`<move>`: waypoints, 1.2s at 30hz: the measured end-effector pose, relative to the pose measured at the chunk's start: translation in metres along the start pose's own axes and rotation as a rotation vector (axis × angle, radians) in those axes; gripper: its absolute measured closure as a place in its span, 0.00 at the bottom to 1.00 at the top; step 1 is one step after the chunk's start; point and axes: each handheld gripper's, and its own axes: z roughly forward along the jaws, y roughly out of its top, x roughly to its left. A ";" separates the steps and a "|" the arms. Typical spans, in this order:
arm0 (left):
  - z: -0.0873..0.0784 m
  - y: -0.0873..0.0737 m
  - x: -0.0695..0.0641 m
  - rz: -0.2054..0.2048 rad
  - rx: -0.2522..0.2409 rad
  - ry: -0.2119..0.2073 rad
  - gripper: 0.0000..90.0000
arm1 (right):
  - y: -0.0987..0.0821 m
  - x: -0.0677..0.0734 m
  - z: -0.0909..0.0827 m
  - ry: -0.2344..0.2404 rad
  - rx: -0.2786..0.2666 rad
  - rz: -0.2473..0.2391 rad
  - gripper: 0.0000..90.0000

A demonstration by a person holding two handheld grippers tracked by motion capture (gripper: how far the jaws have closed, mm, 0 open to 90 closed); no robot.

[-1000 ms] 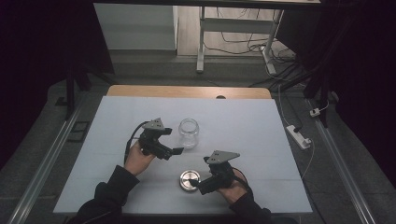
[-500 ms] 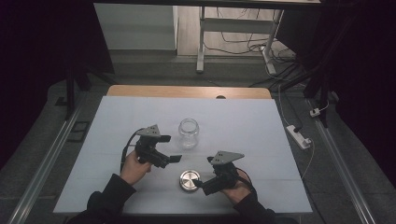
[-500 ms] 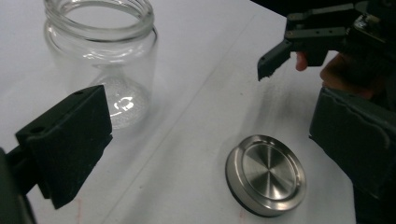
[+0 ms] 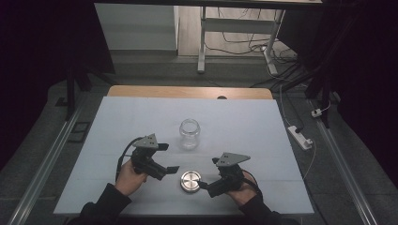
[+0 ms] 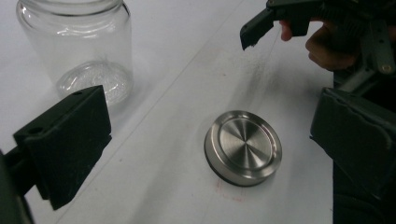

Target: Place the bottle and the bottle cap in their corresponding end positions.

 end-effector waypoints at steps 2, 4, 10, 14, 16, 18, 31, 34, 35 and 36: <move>-0.003 -0.003 -0.003 0.004 0.004 0.007 0.00 | -0.001 -0.001 -0.002 -0.006 0.002 -0.004 0.00; -0.007 -0.006 -0.005 0.002 0.001 0.011 0.00 | -0.003 -0.001 -0.005 -0.011 0.006 -0.001 0.00; -0.017 -0.016 -0.010 -0.025 -0.013 0.019 0.00 | -0.007 -0.003 -0.012 -0.027 0.012 -0.003 0.00; -0.023 -0.023 -0.012 -0.045 -0.024 0.025 0.00 | -0.011 -0.005 -0.019 -0.044 0.010 0.000 0.00; -0.026 -0.026 -0.013 -0.053 -0.025 0.031 0.00 | -0.013 -0.007 -0.023 -0.055 0.008 0.003 0.00; -0.029 -0.029 -0.015 -0.060 -0.023 0.039 0.00 | -0.015 -0.008 -0.027 -0.068 0.008 0.009 0.00; -0.050 -0.051 -0.020 -0.105 -0.036 0.057 0.00 | -0.031 -0.016 -0.057 -0.133 -0.008 0.047 0.00; -0.057 -0.057 -0.021 -0.124 -0.039 0.068 0.01 | -0.036 -0.019 -0.065 -0.152 -0.014 0.062 0.00; -0.059 -0.058 -0.022 -0.125 -0.040 0.073 0.01 | -0.037 -0.020 -0.067 -0.157 -0.015 0.070 0.00; -0.061 -0.060 -0.022 -0.128 -0.042 0.079 0.01 | -0.039 -0.021 -0.070 -0.163 -0.018 0.076 0.00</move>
